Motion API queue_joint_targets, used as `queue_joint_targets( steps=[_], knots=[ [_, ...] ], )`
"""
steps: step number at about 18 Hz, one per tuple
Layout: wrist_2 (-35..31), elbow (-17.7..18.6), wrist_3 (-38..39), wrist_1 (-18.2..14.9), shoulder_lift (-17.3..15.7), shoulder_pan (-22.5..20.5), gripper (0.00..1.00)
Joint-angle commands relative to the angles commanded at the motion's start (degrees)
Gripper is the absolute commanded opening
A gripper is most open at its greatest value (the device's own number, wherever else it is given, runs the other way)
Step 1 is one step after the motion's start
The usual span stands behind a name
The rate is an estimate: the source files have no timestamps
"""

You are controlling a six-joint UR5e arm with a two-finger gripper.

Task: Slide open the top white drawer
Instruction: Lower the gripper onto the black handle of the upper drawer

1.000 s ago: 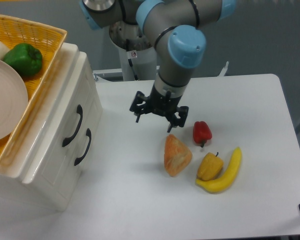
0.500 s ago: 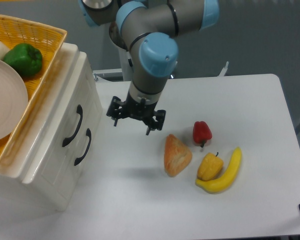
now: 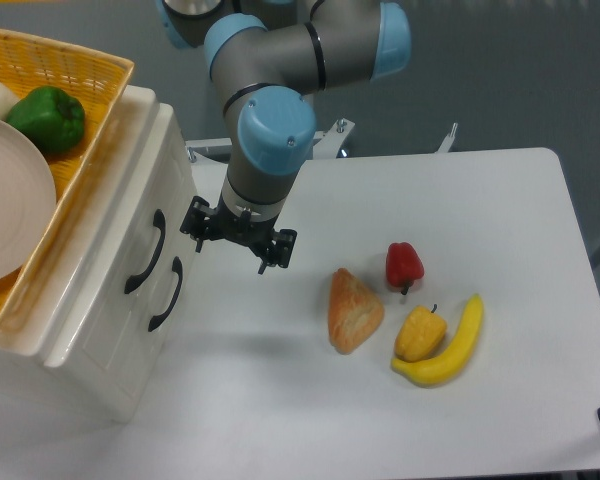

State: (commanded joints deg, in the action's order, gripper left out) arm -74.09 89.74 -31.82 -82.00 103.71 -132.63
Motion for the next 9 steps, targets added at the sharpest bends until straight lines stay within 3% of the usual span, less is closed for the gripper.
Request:
queue_joint_targets(
  steps=[9],
  knots=[
    [5.7,-1.2,0.4,-1.6,0.4,-0.4,1.00]
  ],
)
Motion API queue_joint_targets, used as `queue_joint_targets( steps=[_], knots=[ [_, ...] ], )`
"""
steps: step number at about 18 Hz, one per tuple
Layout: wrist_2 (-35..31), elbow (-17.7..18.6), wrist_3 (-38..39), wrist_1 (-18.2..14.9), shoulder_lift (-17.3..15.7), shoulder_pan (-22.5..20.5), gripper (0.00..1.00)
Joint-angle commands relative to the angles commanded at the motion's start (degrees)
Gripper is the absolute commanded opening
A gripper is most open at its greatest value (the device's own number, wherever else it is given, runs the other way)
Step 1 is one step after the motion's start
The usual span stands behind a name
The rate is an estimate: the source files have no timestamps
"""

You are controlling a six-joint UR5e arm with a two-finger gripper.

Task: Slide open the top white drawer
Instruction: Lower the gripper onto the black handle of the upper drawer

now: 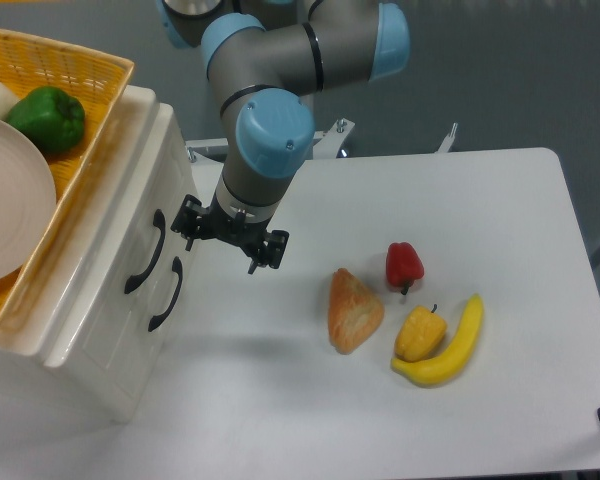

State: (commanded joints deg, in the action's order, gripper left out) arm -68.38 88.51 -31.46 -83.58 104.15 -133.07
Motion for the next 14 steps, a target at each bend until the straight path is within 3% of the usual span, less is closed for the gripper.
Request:
queue_joint_targets(
  steps=[14],
  knots=[
    [2.5,0.4,4.3,-1.1,0.4,1.2,1.00]
  ],
)
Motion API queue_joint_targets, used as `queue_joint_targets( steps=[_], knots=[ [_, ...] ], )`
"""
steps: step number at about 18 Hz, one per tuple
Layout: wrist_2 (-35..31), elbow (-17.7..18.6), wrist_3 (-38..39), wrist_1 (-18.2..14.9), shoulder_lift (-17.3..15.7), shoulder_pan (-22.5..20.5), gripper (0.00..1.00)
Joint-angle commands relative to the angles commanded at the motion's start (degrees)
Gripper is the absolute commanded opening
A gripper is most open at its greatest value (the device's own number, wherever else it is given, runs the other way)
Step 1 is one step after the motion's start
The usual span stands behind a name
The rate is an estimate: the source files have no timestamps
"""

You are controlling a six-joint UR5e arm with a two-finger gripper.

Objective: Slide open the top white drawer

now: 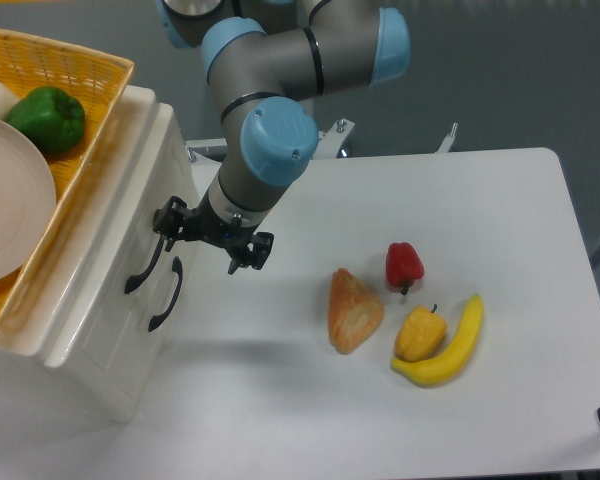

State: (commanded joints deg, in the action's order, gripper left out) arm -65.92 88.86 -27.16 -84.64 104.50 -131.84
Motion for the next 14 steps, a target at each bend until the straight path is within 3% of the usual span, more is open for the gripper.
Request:
queue_joint_targets(
  steps=[14],
  knots=[
    [0.5,0.2,1.3,-2.0,-0.3,0.4,1.00]
  ],
)
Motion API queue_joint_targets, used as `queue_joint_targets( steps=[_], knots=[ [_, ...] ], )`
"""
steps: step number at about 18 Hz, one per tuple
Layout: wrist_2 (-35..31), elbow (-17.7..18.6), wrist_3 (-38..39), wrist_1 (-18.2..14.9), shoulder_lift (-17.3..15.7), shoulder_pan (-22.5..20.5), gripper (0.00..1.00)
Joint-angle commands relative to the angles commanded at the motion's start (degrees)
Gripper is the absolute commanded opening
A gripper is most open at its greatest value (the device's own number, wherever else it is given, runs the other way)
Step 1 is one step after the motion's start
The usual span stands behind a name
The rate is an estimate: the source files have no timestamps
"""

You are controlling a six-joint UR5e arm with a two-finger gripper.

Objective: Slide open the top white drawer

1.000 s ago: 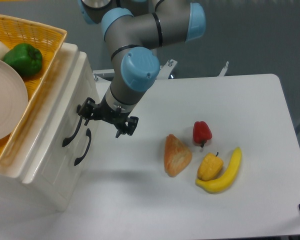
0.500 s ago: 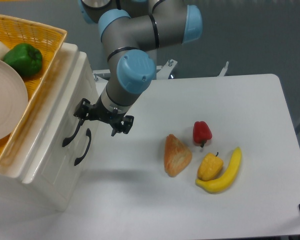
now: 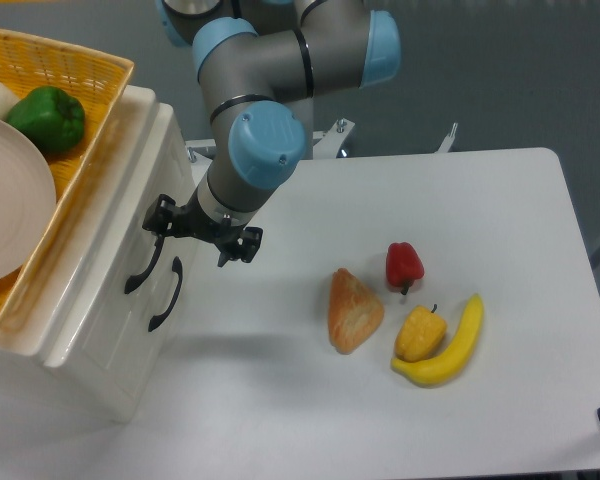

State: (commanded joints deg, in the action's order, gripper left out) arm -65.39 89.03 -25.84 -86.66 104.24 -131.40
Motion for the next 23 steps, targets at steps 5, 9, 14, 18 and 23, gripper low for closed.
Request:
queue_joint_targets(
  steps=[5,9,14,18,23],
  knots=[
    [0.1,0.0,0.0,0.3,0.2,0.4,1.00],
    [0.1,0.0,0.0,0.4,0.3,0.4,1.00],
    [0.1,0.0,0.0,0.4,0.7,0.8,1.00],
    [0.0,0.1,0.0,0.6,0.8,0.8,1.00],
    [-0.1,0.1,-0.1,0.7,1.2,0.9,1.00]
  ],
)
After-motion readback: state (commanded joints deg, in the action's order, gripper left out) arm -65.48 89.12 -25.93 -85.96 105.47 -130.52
